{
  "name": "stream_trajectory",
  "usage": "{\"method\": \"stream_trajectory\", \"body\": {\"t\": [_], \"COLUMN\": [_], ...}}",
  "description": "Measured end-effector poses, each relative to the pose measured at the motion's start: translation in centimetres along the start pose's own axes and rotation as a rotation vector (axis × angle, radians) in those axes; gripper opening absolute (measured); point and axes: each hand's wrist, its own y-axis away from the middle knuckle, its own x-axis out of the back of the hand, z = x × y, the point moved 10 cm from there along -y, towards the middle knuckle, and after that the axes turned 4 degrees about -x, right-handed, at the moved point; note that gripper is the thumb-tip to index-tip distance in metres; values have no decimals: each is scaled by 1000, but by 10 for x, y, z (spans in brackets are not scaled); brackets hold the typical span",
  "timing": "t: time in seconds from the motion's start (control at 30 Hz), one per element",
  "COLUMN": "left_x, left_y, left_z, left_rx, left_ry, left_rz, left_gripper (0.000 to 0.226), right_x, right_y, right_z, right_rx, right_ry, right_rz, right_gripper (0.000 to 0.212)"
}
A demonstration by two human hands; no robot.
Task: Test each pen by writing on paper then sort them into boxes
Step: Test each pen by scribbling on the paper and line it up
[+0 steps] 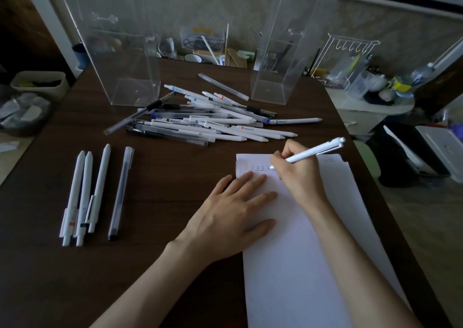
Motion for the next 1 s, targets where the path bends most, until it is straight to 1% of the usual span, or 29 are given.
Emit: {"method": "stream_trajectory", "body": {"t": [0.1, 0.23, 0.47, 0.63, 0.73, 0.77, 0.83, 0.9, 0.93, 0.97, 1.0], "left_x": [1, 1, 1, 2, 2, 3, 13, 24, 26, 27, 27], "left_y": [0, 0, 0, 0, 0, 0, 0, 1, 3, 4, 4], "left_z": [0, 0, 0, 0, 0, -1, -5, -17, -22, -25, -26], "left_rx": [-3, -6, -8, -18, -17, -14, 16, 112, 157, 182, 185], "left_ry": [-7, 16, 15, 16, 47, 63, 128, 275, 361, 436, 483], "left_rz": [11, 8, 9, 32, 42, 53, 121, 189, 202, 207, 202], "left_gripper": [55, 58, 56, 55, 60, 61, 60, 61, 66, 71, 75], "right_x": [1, -1, -3, -1, 3, 3, 2, -4, -9, -13, -17], "right_y": [0, 1, 1, 1, 5, 6, 6, 6, 7, 9, 11], "right_z": [-1, -5, 0, -1, -6, -7, -9, -10, -12, -15, -18], "right_rx": [7, 28, -1, -10, -8, -10, -3, 30, 62, 92, 106], "right_ry": [-2, -28, -39, 11, -135, -192, -233, -211, -186, -154, -128], "right_rz": [9, -20, -50, -4, -43, -55, -85, -141, -184, -230, -271], "right_gripper": [38, 37, 38, 40, 36, 33, 25, 13, 19, 30, 39]}}
